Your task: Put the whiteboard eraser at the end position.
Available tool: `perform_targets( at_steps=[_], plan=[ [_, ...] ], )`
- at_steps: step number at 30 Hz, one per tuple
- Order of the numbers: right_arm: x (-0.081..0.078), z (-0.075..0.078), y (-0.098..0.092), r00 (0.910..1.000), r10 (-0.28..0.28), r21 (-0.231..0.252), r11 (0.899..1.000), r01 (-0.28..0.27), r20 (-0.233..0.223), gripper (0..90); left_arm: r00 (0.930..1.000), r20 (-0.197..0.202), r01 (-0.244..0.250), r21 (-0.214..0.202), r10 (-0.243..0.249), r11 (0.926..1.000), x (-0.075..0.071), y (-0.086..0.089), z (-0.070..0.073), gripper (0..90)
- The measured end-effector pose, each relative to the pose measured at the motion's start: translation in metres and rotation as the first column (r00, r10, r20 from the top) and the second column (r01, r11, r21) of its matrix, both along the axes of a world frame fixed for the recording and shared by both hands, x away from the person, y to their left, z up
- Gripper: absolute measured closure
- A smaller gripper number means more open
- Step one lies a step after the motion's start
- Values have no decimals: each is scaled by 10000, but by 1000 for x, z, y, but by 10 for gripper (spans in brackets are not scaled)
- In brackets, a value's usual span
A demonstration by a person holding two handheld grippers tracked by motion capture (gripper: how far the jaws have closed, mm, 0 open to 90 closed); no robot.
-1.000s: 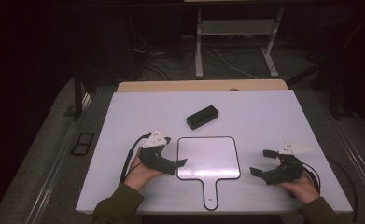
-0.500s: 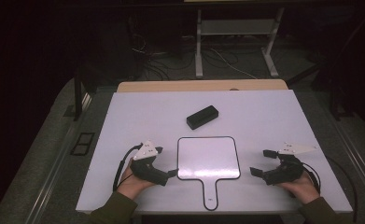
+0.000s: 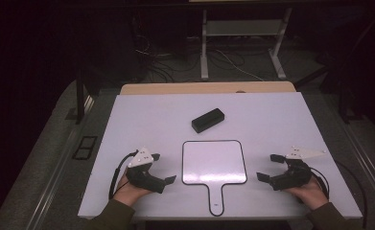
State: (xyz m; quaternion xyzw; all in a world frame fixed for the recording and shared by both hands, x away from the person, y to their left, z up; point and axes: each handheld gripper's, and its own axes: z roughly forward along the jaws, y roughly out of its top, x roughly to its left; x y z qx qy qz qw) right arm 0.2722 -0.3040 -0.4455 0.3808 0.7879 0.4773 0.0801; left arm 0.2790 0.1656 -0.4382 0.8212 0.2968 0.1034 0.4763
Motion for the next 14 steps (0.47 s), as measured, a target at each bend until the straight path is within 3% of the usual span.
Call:
perform_targets(
  at_steps=[14],
  plan=[
    [0, 0, -1, 10000, 0, -26, 10000, 0, 4, 0, 9999, -26, 135, 15, -135, 9999, 0, -3, 0, 0]
  ],
)
